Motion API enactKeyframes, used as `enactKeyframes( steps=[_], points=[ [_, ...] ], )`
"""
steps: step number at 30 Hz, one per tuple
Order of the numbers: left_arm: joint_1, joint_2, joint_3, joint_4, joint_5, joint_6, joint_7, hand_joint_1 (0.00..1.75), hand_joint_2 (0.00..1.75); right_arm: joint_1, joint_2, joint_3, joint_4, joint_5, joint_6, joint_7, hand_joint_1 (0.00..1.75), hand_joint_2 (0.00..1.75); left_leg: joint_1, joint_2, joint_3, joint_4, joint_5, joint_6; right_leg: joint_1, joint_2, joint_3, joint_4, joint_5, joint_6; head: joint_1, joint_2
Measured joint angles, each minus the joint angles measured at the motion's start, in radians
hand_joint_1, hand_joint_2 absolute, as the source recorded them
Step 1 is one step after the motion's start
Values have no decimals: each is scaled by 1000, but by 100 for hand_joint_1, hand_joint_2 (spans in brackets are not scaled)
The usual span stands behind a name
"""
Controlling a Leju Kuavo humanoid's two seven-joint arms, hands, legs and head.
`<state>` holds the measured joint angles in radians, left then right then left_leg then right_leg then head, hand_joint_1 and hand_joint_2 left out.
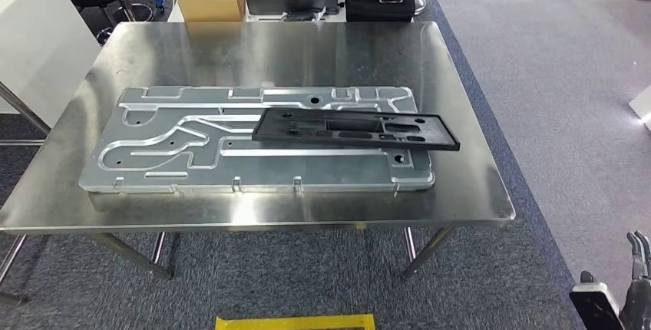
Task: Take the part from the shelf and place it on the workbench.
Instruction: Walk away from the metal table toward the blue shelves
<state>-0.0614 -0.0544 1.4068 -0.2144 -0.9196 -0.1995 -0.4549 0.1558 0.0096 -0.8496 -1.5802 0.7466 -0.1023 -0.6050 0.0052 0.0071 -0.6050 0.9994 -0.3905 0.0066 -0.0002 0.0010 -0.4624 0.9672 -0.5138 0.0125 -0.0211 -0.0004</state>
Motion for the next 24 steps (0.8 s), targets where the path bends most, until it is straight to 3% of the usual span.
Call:
enactKeyframes(
  steps=[2, 4, 6, 7, 8, 9, 10, 12, 14, 16, 17, 19, 21, 22, 23, 24],
  points=[
    [1, -2, 1, 0, -1, 0, 2, 0, 0, -18, 4, -41, 71, 54, 13, 0, 0, 0, 2, -1, -7, 13, -17, -10, -2, -4, -10, -10, 19, -16, 0, 0],
    [3, -4, 2, 0, -1, 0, 7, 0, 0, -39, 6, -91, 167, 112, 25, -5, 0, 0, 4, -3, -32, 90, -100, -16, -5, -7, -30, -15, 42, -28, 0, 0],
    [3, -7, 4, 0, -2, 0, 13, 0, 0, -64, 3, -157, 305, 173, 24, -13, 0, 0, 5, -3, -62, 219, -191, -20, -1, -8, -58, -12, 62, -33, 0, 0],
    [2, -7, 6, 0, -2, 0, 15, 0, 0, -75, -1, -195, 384, 201, 15, -14, 0, 0, 5, -3, -65, 267, -206, -22, 0, -9, -74, -9, 71, -32, 0, 0],
    [2, -8, 8, 0, -3, 1, 17, 0, 0, -86, -7, -236, 468, 226, 0, -8, 0, 0, 5, -3, -53, 285, -198, -22, 1, -10, -90, -3, 79, -31, 0, 0],
    [2, -8, 10, 0, -5, 1, 18, 0, 0, -94, -12, -274, 544, 244, -17, 2, 0, 0, 5, -3, -23, 265, -173, -22, 1, -11, -107, 5, 86, -29, 0, 0],
    [2, -8, 13, 0, -8, 1, 19, 0, 0, -100, -17, -308, 610, 256, -36, 15, 0, 0, 5, -3, 22, 212, -145, -19, 2, -11, -122, 14, 92, -27, 0, 0],
    [0, -9, 16, 0, -12, 0, 19, 0, 0, -112, -21, -368, 725, 274, -67, 53, 0, 0, 2, -4, 122, 70, -136, -10, 3, -11, -146, 31, 102, -21, 0, 0],
    [-2, -9, 18, 0, -13, -1, 20, 0, 0, -123, -23, -414, 814, 289, -87, 96, 0, 0, -3, -5, 165, -8, -154, 1, 4, -10, -154, 39, 113, -10, 0, 0],
    [-2, -11, 19, 0, -13, -2, 20, 0, 0, -130, -25, -445, 880, 298, -96, 125, 0, 0, -3, -3, 158, -17, -142, 13, 2, -7, -155, 38, 124, 2, 0, 0],
    [-3, -13, 19, 0, -12, -2, 21, 0, 0, -132, -27, -459, 909, 302, -100, 138, 0, 0, -1, 0, 152, -19, -133, 21, 0, -6, -159, 45, 112, 9, 0, 0],
    [-4, -15, 20, 0, -12, -2, 21, 0, 0, -136, -33, -482, 956, 316, -105, 170, 0, 0, 2, 4, 130, -23, -108, 32, -5, -3, -181, 107, 31, 22, 0, 0],
    [-3, -15, 20, 0, -13, -2, 20, 0, 0, -143, -40, -505, 1004, 345, -111, 226, 0, 0, 2, 6, 100, -22, -86, 35, -11, -2, -212, 228, -67, 33, 0, 0],
    [-3, -15, 20, 0, -13, -2, 20, 0, 0, -146, -42, -514, 1027, 363, -112, 257, 0, 0, 3, 6, 85, -20, -75, 33, -14, -2, -218, 281, -87, 37, 0, 0],
    [-3, -15, 20, 0, -14, -2, 20, 0, 0, -149, -44, -524, 1053, 384, -109, 293, 0, 0, 3, 6, 70, -18, -64, 31, -17, -2, -211, 307, -81, 40, 0, 0],
    [-3, -16, 20, 0, -16, -3, 21, 0, 0, -150, -47, -531, 1077, 403, -100, 329, 0, 0, 4, 6, 55, -14, -55, 28, -20, -3, -186, 298, -57, 42, 0, 0]
  ],
)
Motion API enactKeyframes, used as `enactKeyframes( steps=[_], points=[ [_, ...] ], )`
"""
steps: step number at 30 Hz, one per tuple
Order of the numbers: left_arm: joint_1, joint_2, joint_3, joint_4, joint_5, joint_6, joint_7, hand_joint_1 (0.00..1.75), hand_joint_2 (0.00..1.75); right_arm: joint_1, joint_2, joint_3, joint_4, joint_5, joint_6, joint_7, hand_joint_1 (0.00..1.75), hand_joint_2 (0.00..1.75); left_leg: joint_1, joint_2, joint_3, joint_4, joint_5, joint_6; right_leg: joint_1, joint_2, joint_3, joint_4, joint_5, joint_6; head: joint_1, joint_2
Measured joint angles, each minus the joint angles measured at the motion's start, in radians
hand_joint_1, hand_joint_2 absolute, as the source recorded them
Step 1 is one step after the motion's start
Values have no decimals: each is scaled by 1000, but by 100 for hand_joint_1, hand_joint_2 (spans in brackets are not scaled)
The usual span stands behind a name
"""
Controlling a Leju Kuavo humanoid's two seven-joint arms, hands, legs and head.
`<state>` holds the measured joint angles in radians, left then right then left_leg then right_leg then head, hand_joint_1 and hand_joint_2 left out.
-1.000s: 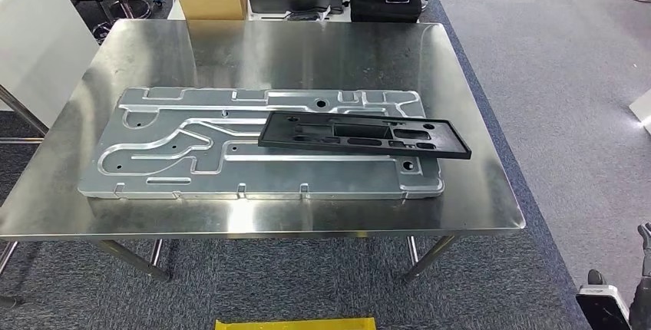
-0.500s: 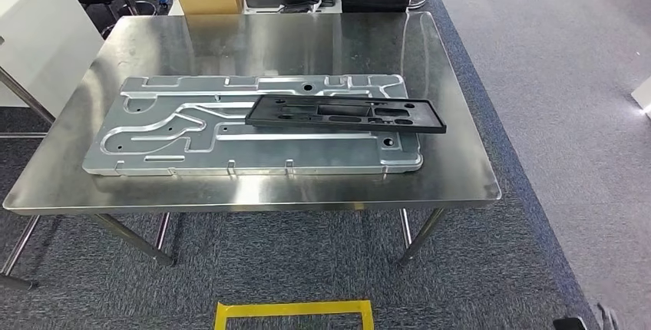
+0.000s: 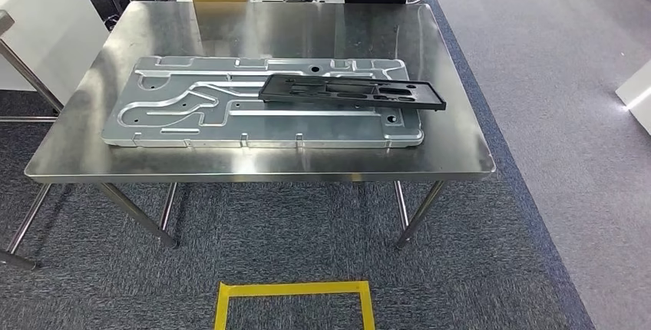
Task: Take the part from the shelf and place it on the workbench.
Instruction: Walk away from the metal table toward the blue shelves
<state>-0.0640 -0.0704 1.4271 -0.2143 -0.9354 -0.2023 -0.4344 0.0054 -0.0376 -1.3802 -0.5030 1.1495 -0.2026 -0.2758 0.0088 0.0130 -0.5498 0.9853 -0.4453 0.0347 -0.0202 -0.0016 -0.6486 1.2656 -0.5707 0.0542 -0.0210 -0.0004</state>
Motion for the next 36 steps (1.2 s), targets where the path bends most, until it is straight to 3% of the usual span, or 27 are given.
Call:
enactKeyframes(
  steps=[2, 4, 6, 8, 9, 12, 13, 14, 15, 17, 19, 20, 21, 23, 24, 25, 27, 28, 29, 30, 31, 32, 33, 35, 36],
  points=[
    [0, -2, 0, 0, -4, -2, 0, 0, 0, -3, -7, -8, 44, 39, 33, 67, 0, 0, 1, 0, -25, 9, 15, -8, -4, 0, 100, -120, 49, 0, 0, 0],
    [-1, -5, 0, 0, -7, -4, 0, 0, 0, -6, -15, -10, 80, 77, 78, 117, 0, 0, 0, 0, -38, 15, 28, -21, 0, 2, 193, -261, 47, -11, 0, 0],
    [-3, -7, 0, 0, -10, -5, -1, 0, 0, -8, -18, -10, 115, 108, 123, 158, 0, 0, 1, 0, -42, 15, 43, -35, 8, 3, 215, -309, 37, -27, 0, 0],
    [-3, -7, 0, 1, -16, -7, -1, 0, 0, -9, -18, -10, 145, 135, 166, 195, 0, 0, 3, -1, -49, 19, 45, -48, 7, 0, 201, -310, 54, -46, 0, 0],
    [-2, -8, 0, 1, -18, -9, -1, 0, 0, -9, -17, -10, 158, 149, 188, 212, 0, 0, 4, -2, -59, 39, 21, -52, 7, -2, 190, -312, 65, -56, 0, 0],
    [-1, -8, 0, 1, -21, -12, 0, 0, 0, -10, -13, -8, 192, 174, 231, 235, 0, 0, 6, -4, -111, 205, -123, -57, 12, -6, 147, -311, 98, -74, 0, 0],
    [-1, -9, 0, 1, -22, -13, 0, 0, 0, -10, -11, -8, 201, 180, 242, 240, 0, 0, 6, -4, -122, 268, -151, -57, 15, -6, 131, -308, 109, -75, 0, 0],
    [-1, -9, 0, 1, -23, -14, 0, 0, 0, -10, -9, -7, 210, 183, 250, 244, 0, 0, 5, -4, -120, 306, -156, -57, 19, -6, 114, -304, 119, -76, 0, 0],
    [-1, -9, 0, 1, -24, -15, 0, 0, 0, -10, -7, -7, 217, 186, 256, 247, 0, 0, 4, -4, -102, 310, -138, -54, 22, -6, 96, -298, 129, -76, 0, 0],
    [-2, -8, 0, 1, -24, -15, 1, 0, 0, -11, -4, -7, 229, 188, 260, 248, 0, 0, 1, -5, -13, 212, -87, -42, 26, -6, 65, -284, 145, -74, 0, 0],
    [-6, -8, 0, 1, -25, -15, 1, 0, 0, -12, 0, -6, 237, 189, 260, 248, 0, 0, -5, -5, 89, 62, -88, -29, 31, -6, 44, -271, 159, -67, 0, 0],
    [-8, -8, 0, 1, -25, -15, 1, 0, 0, -12, 1, -6, 240, 189, 261, 249, 0, 0, -8, -5, 116, 14, -99, -23, 31, -7, 39, -267, 167, -62, 0, 0],
    [-9, -8, 0, 1, -25, -15, 1, 0, 0, -13, 2, -6, 243, 190, 262, 252, 0, 0, -11, -5, 126, -9, -106, -17, 31, -8, 35, -267, 175, -56, 0, 0],
    [-8, -10, 0, 2, -26, -15, 2, 0, 0, -13, 3, -5, 247, 194, 268, 261, 0, 0, -10, -2, 113, -17, -90, -4, 28, -7, 29, -268, 185, -44, 0, 0],
    [-8, -12, 0, 3, -27, -15, 4, 0, 0, -13, 4, -5, 249, 196, 271, 266, 0, 0, -8, -1, 102, -19, -77, 4, 27, -5, 22, -256, 166, -39, 0, 0],
    [-8, -13, 0, 4, -29, -15, 7, 0, 0, -13, 4, -5, 251, 199, 273, 272, 0, 0, -6, 1, 89, -22, -62, 10, 25, -2, 9, -226, 128, -33, 0, 0],
    [-8, -15, 0, 4, -35, -15, 13, 0, 0, -14, 7, -3, 257, 209, 276, 280, 0, 0, -4, 3, 56, -22, -36, 16, 17, 0, -22, -114, 20, -23, 0, 0],
    [-7, -15, 0, 4, -38, -15, 16, 0, 0, -15, 9, -1, 259, 215, 277, 283, 0, 0, -5, 3, 39, -20, -24, 15, 14, 0, -34, -50, -15, -18, 0, 0],
    [-7, -16, -1, 4, -41, -16, 19, 0, 0, -17, 12, 1, 262, 219, 277, 285, 0, 0, -5, 3, 23, -18, -12, 13, 11, 0, -35, -4, -24, -14, 0, 0],
    [-7, -18, -1, 5, -44, -16, 23, 0, 0, -18, 14, 2, 264, 223, 278, 285, 0, 0, -5, 3, 6, -15, -1, 11, 8, 0, -22, 15, -11, -11, 0, 0],
    [-6, -20, -1, 5, -46, -16, 25, 0, 0, -19, 17, 4, 267, 225, 278, 286, 0, 0, -4, 3, -9, -11, 9, 8, 5, 0, 8, -4, 17, -9, 0, 0],
    [-7, -22, -1, 5, -47, -17, 26, 0, 0, -20, 19, 6, 268, 227, 279, 286, 0, 0, -4, 3, -24, -6, 18, 6, 3, 0, 56, -58, 45, -9, 0, 0],
    [-7, -24, -2, 5, -48, -17, 28, 0, 0, -22, 20, 9, 270, 228, 279, 285, 0, 0, -5, 3, -37, 0, 26, 1, 3, 0, 118, -138, 55, -11, 0, 0],
    [-7, -28, -2, 5, -49, -18, 30, 0, 0, -28, 22, 14, 272, 230, 279, 278, 0, 0, -6, 2, -52, 8, 41, -10, 6, 1, 212, -279, 43, -21, 0, 0],
    [-8, -30, -2, 5, -49, -18, 31, 0, 0, -30, 23, 16, 272, 231, 280, 273, 0, 0, -6, 3, -55, 10, 49, -16, 10, 1, 232, -315, 33, -27, 0, 0]
  ],
)
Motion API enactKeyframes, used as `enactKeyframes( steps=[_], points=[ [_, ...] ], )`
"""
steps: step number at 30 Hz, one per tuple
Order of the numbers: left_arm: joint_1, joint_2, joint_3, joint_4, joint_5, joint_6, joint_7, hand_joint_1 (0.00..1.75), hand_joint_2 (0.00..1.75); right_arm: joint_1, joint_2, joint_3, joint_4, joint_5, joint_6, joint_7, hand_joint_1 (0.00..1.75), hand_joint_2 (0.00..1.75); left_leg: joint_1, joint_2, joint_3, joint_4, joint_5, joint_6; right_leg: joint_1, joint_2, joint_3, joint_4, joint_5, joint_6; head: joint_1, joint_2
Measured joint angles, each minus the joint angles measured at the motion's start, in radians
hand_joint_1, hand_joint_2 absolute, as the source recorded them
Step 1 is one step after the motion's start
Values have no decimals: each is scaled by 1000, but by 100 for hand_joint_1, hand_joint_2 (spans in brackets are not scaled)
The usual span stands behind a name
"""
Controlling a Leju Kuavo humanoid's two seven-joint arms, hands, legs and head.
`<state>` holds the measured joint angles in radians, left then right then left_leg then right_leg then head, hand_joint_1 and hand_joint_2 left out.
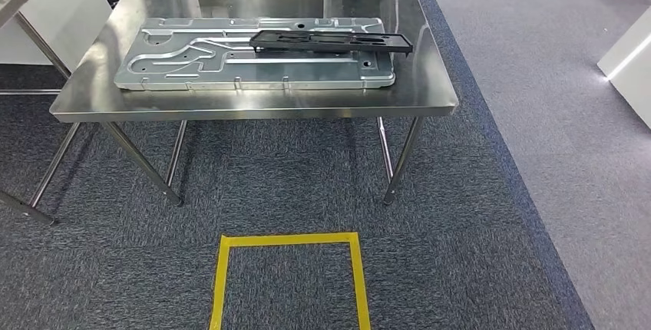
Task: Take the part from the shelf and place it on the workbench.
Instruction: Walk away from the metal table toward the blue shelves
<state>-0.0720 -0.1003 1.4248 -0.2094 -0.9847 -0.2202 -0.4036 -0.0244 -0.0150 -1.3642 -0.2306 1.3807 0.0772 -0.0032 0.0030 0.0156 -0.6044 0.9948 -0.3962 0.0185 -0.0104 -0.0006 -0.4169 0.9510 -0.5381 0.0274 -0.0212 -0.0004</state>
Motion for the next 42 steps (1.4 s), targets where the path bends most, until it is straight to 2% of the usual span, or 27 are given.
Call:
enactKeyframes(
  steps=[2, 3, 5, 7, 8, 9, 10, 12, 14, 15, 18, 20, 22, 23, 24, 25, 27, 29, 31, 33, 34, 35, 37, 39, 40, 41, 42],
  points=[
    [0, -2, 0, 0, -2, 0, 1, 0, 0, -1, 2, 2, 2, 3, 2, -8, 0, 0, 3, 0, -4, -1, 13, -13, 2, -2, -8, -9, 11, -15, 0, 0],
    [1, -2, 0, 0, -2, 0, 1, 0, 0, -2, 3, 3, 2, 5, 3, -11, 0, 0, 4, -2, -10, 8, 2, -18, 1, -4, -17, -9, 21, -24, 0, 0],
    [2, -3, 0, 0, -5, -1, 1, 0, 0, -4, 5, 3, 3, 8, 6, -14, 0, 0, 7, -5, -38, 81, -77, -25, -2, -9, -44, -12, 46, -39, 0, 0],
    [3, -3, 0, 0, -8, -3, 0, 0, 0, -4, 6, 4, 3, 11, 10, -17, 0, 0, 7, -7, -72, 215, -177, -30, 2, -10, -77, -9, 70, -44, 0, 0],
    [3, -3, -1, 0, -9, -4, 0, 0, 0, -4, 7, 4, 4, 12, 11, -17, 0, 0, 8, -7, -78, 271, -198, -32, 4, -11, -94, -6, 81, -44, 0, 0],
    [3, -3, -1, 0, -9, -4, -1, 0, 0, -3, 7, 4, 5, 13, 12, -19, 0, 0, 8, -7, -70, 299, -195, -32, 6, -11, -112, -1, 92, -43, 0, 0],
    [3, -3, -1, 0, -9, -5, -1, 0, 0, -3, 7, 4, 6, 14, 12, -20, 0, 0, 8, -7, -43, 288, -171, -31, 7, -11, -130, 6, 100, -42, 0, 0],
    [2, -3, -1, 0, -9, -6, -2, 0, 0, -4, 8, 4, 8, 15, 12, -24, 0, 0, 7, -7, 59, 167, -129, -24, 7, -11, -164, 25, 115, -36, 0, 0],
    [-1, -3, -1, 0, -10, -6, -4, 0, 0, -4, 10, 4, 8, 15, 12, -26, 0, 0, 3, -9, 153, 26, -140, -15, 9, -11, -186, 44, 126, -26, 0, 0],
    [-2, -3, -2, 0, -10, -6, -5, 0, 0, -4, 11, 4, 9, 15, 12, -27, 0, 0, 1, -10, 172, -11, -153, -9, 10, -11, -191, 49, 132, -20, 0, 0],
    [-2, -4, -2, 0, -10, -6, -6, 0, 0, -3, 12, 5, 9, 16, 12, -27, 0, 0, 0, -6, 160, -23, -138, 14, 7, -9, -199, 54, 138, -1, 0, 0],
    [-2, -5, -2, 0, -10, -6, -6, 0, 0, 0, 13, 5, 10, 16, 12, -27, 0, 0, 3, -2, 139, -27, -115, 27, 3, -5, -219, 111, 66, 11, 0, 0],
    [-2, -5, -2, 0, -10, -3, -6, 0, 0, 1, 14, 5, 11, 16, 12, -27, 0, 0, 1, -1, 109, -26, -94, 32, 0, -4, -253, 234, -37, 20, 0, 0],
    [-1, -5, -2, 0, -9, 0, -5, 0, 0, 1, 14, 5, 11, 16, 12, -27, 0, 0, 0, -1, 93, -25, -84, 31, -1, -4, -264, 294, -60, 22, 0, 0],
    [-1, -5, -2, 0, -9, 6, -3, 0, 0, 1, 14, 5, 11, 16, 12, -28, 0, 0, -1, -1, 78, -24, -75, 30, -2, -4, -264, 332, -57, 23, 0, 0],
    [-1, -5, -2, 0, -8, 13, 1, 0, 0, 1, 14, 5, 11, 16, 12, -30, 0, 0, -2, -1, 66, -24, -66, 29, -2, -4, -247, 336, -33, 22, 0, 0],
    [-1, -5, -2, 0, -6, 28, 15, 0, 0, 1, 14, 5, 11, 18, 12, -36, 0, 87, -3, -1, 50, -22, -50, 25, -1, -4, -157, 230, 26, 13, 0, 0],
    [-2, -6, -2, 1, -6, 40, 31, 0, 0, 0, 14, 6, 11, 20, 12, -45, 0, 175, -6, -1, 42, -19, -38, 18, 5, -5, -47, 67, 30, -2, 0, 0],
    [-3, -7, -2, 1, -6, 48, 44, 0, 0, -3, 14, 7, 11, 20, 12, -53, 0, 175, -7, 1, 36, -17, -28, 7, 10, -5, -3, -13, 11, -14, 0, 0],
    [-3, -6, -2, 1, -7, 51, 49, 0, 0, -2, 15, 7, 12, 17, 13, -61, 0, 175, -7, 0, 30, -12, -24, -5, 7, -6, -6, -25, 16, -26, 0, 0],
    [-3, -5, -2, 1, -8, 52, 51, 0, 0, -2, 16, 7, 13, 15, 13, -64, 0, 175, -6, -2, 22, 5, -38, -10, 5, -8, -10, -28, 23, -32, 0, 0],
    [-2, -4, -2, 1, -9, 51, 51, 0, 0, -1, 16, 7, 14, 14, 13, -65, 0, 175, -5, -4, 7, 42, -66, -15, 3, -9, -14, -31, 29, -38, 0, 0],
    [-1, -2, -2, 1, -9, 50, 53, 0, 0, -1, 17, 7, 15, 10, 13, -64, 0, 175, 1, -7, -41, 170, -146, -24, 4, -12, -27, -26, 36, -46, 0, 0],
    [0, -2, -2, 1, -9, 49, 55, 0, 0, 0, 18, 7, 17, 2, 12, -54, 0, 175, 9, -7, -67, 263, -184, -35, 5, -12, -41, -14, 39, -48, 0, 0],
    [1, -1, -2, 1, -10, 50, 56, 0, 0, 0, 19, 7, 17, -1, 11, -47, 0, 131, 14, -7, -56, 259, -174, -42, 5, -11, -48, -7, 39, -47, 0, 0],
    [0, 0, -2, 1, -10, 51, 59, 0, 0, 0, 20, 6, 18, -3, 10, -41, 0, 87, 20, -7, -27, 214, -148, -50, 3, -10, -55, 4, 38, -46, 0, 0],
    [0, 2, -2, 1, -9, 52, 61, 0, 44, 0, 20, 6, 18, -5, 7, -37, 0, 44, 27, -7, 10, 149, -121, -58, 1, -9, -62, 16, 34, -42, 0, 0]
  ],
)
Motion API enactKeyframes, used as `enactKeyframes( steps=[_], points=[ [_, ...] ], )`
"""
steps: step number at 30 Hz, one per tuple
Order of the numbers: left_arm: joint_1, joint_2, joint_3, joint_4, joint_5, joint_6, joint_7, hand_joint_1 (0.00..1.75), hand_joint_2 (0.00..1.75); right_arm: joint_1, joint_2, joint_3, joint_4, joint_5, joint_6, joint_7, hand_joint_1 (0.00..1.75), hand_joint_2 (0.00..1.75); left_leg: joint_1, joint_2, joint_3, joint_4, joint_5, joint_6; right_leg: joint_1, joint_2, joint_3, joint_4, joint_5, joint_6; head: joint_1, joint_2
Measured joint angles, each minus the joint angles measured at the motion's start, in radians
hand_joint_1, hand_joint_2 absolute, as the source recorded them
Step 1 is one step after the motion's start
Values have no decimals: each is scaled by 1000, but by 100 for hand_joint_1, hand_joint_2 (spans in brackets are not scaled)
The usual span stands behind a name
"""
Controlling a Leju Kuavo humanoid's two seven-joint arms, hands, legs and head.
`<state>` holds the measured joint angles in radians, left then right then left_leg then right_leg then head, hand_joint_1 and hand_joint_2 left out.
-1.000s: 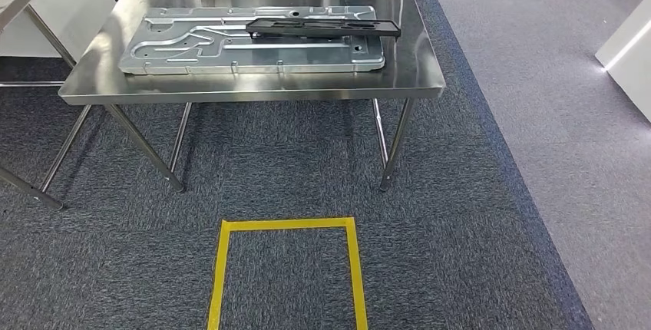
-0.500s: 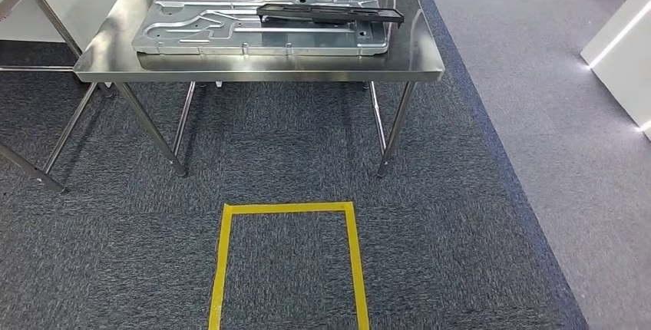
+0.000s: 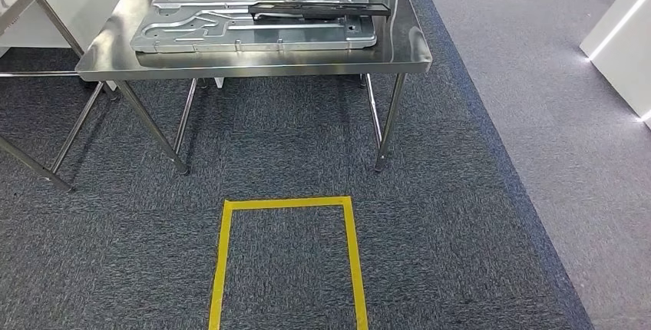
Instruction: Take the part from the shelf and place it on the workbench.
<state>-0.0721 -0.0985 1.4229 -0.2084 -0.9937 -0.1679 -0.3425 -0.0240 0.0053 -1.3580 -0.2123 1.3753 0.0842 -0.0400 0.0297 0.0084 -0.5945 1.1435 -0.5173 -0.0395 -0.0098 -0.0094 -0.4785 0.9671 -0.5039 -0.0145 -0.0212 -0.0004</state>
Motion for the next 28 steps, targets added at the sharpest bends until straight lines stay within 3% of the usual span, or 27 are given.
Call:
enactKeyframes(
  steps=[1, 3, 5, 9, 13, 22, 24, 26, 28],
  points=[
    [-1, 1, 0, 0, 1, 1, 2, 0, 87, 0, 0, -1, 0, -2, -3, 1, 0, 0, 3, -1, 32, -61, 14, -5, 0, 2, -9, 14, -5, 6, 0, 0],
    [-2, 2, 0, 0, 3, 3, 6, 0, 175, -2, 0, -2, 0, -7, -9, -3, 0, 0, 4, -4, 60, -122, 21, 8, 4, 5, -26, 37, -13, 15, 0, 0],
    [-1, 2, 1, 0, 6, 4, 6, 0, 175, -3, 1, -4, 0, -9, -11, -8, 0, 0, -1, -6, 55, -120, 21, 27, 5, 7, -34, 42, -12, 22, 0, 0],
    [-2, 5, 2, 0, 8, 8, 0, 0, 175, -4, 4, -4, 1, -12, -10, -10, 0, 0, -6, -6, 51, -120, 23, 32, 1, 7, -36, 37, -6, 32, 0, 0],
    [-2, 6, 2, 0, 5, 17, 0, 0, 175, -5, 5, -4, 1, -12, -10, -10, 0, 175, -9, -6, 50, -120, 25, 37, -2, 7, -36, 34, -2, 37, 0, 0],
    [1, 13, -29, 0, 24, 31, 17, 0, 175, -2, 6, 15, 1, -44, -11, -11, 0, 175, -10, -6, 50, -120, 27, 39, -2, 7, -36, 34, 0, 40, 0, 0],
    [5, 17, -61, 0, 50, 37, 26, 0, 87, 0, 6, 40, 0, -78, -12, -11, 0, 175, -10, -6, 50, -120, 27, 39, -2, 7, -36, 34, 0, 40, 0, 0],
    [10, 20, -96, -1, 78, 40, 36, 0, 0, 3, 6, 68, -1, -117, -13, -10, 0, 87, -10, -6, 50, -120, 27, 38, -1, 7, -36, 34, 0, 40, 0, 0],
    [15, 23, -124, -2, 101, 42, 44, 0, 0, 6, 6, 93, -2, -148, -15, -9, 0, 0, -10, -6, 50, -120, 27, 38, -1, 7, -36, 34, 0, 40, 0, 0]
  ],
)
